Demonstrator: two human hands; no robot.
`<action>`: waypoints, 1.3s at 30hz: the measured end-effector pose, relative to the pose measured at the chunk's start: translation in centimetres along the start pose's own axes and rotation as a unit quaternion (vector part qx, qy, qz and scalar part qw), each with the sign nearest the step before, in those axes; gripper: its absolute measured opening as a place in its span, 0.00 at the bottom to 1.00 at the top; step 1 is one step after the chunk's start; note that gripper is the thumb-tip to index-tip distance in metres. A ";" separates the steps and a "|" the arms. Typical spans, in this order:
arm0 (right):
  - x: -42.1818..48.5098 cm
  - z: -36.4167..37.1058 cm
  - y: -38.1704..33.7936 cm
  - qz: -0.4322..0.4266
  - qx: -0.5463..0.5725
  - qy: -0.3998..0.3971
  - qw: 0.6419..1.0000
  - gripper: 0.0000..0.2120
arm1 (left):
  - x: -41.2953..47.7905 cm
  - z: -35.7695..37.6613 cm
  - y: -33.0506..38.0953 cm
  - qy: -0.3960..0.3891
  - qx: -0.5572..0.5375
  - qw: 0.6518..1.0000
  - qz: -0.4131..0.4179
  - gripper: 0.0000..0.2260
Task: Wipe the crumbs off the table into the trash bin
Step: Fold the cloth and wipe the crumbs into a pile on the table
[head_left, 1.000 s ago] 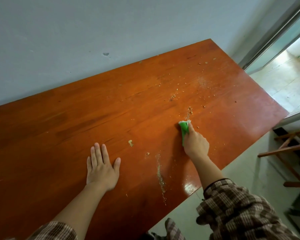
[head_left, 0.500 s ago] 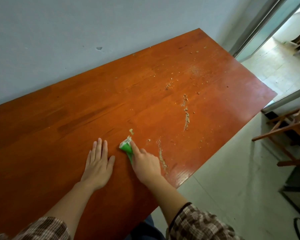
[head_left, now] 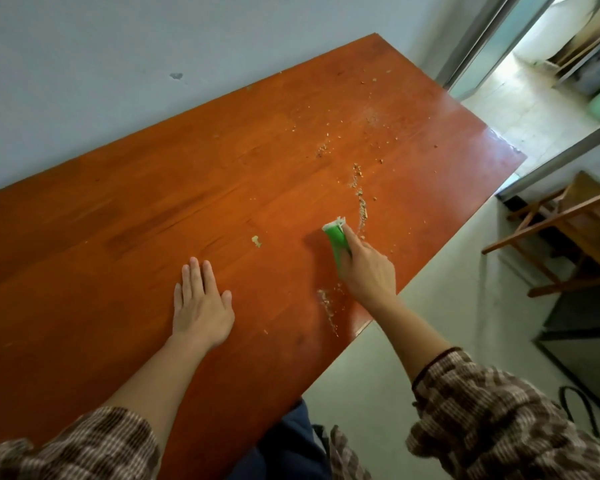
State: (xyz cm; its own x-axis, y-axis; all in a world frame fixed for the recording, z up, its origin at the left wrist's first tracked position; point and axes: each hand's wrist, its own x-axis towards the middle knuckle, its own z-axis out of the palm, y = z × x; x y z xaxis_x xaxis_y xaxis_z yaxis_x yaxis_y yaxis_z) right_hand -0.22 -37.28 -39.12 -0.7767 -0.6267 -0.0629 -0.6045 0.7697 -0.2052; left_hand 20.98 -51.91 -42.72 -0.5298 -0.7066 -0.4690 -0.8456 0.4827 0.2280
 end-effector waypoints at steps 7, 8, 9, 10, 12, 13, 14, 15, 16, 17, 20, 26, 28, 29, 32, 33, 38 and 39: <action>-11.1 2.6 -5.0 -0.095 0.106 -0.068 0.987 0.22 | -3.5 4.1 1.7 0.084 -0.015 0.996 -0.009 0.30; -11.6 3.4 -4.7 -0.120 0.076 -0.073 0.987 0.22 | -3.4 4.1 1.8 0.086 -0.010 0.996 -0.010 0.30; -11.7 4.0 -3.9 -0.148 0.047 -0.068 0.986 0.22 | -3.4 4.1 2.0 0.086 -0.008 0.996 -0.014 0.30; -11.3 4.5 -3.1 -0.170 0.025 -0.062 0.983 0.22 | -3.3 3.9 2.1 0.087 -0.008 0.996 -0.018 0.30; -9.9 4.6 -0.4 -0.189 0.008 -0.042 0.981 0.23 | -3.2 3.9 2.8 0.086 -0.018 0.996 -0.035 0.30; -9.0 4.5 1.0 -0.190 0.008 -0.039 0.981 0.24 | -3.1 3.8 3.3 0.081 -0.028 0.995 -0.048 0.31; -7.9 3.9 2.4 -0.185 0.003 -0.047 0.982 0.26 | -3.0 3.8 4.2 0.074 -0.040 0.994 -0.065 0.32; -6.7 3.1 3.8 -0.176 -0.001 -0.060 0.983 0.26 | -2.8 3.8 5.2 0.067 -0.054 0.993 -0.086 0.33; -5.7 2.5 4.9 -0.162 -0.005 -0.071 0.984 0.25 | -2.5 3.7 5.9 0.060 -0.063 0.990 -0.107 0.34; -4.8 2.0 5.9 -0.151 -0.011 -0.073 0.986 0.25 | -2.3 3.6 6.4 0.055 -0.066 0.988 -0.125 0.34; -1.7 0.9 8.8 -0.130 -0.047 -0.081 0.987 0.24 | -1.7 3.9 7.2 0.039 -0.048 0.986 -0.152 0.36; 3.5 -1.0 12.7 -0.090 -0.092 -0.064 0.990 0.23 | -1.8 4.1 7.3 0.033 -0.030 0.986 -0.160 0.35; 4.3 -1.9 13.3 -0.080 -0.060 -0.032 0.995 0.22 | -1.9 3.9 7.6 0.031 -0.031 0.985 -0.169 0.35; 4.3 -2.2 13.1 -0.086 -0.032 -0.017 0.996 0.22 | -2.0 3.8 7.9 0.033 -0.038 0.983 -0.175 0.35; 2.1 -1.8 11.4 -0.157 0.039 -0.005 0.987 0.22 | -2.2 3.9 9.7 0.055 -0.064 0.983 -0.161 0.34; 0.9 -1.3 10.6 -0.186 0.057 -0.014 0.981 0.22 | -2.3 4.1 10.7 0.067 -0.065 0.985 -0.144 0.34; -3.4 1.2 10.0 -0.257 0.079 -0.106 0.957 0.23 | -2.1 5.6 15.4 0.070 -0.054 0.992 -0.089 0.33; -3.2 1.3 10.7 -0.268 0.073 -0.110 0.954 0.23 | -2.0 5.8 16.0 0.058 -0.056 0.992 -0.092 0.33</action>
State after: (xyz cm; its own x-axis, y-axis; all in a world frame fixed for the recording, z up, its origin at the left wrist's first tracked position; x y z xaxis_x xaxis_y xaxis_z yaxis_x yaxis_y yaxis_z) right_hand -3.94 -27.16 -42.42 -0.2973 -0.9484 -0.1105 -0.8608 0.3163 -0.3986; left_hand 8.84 -39.79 -43.04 -0.3633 -0.8355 -0.4123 -0.9276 0.2829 0.2442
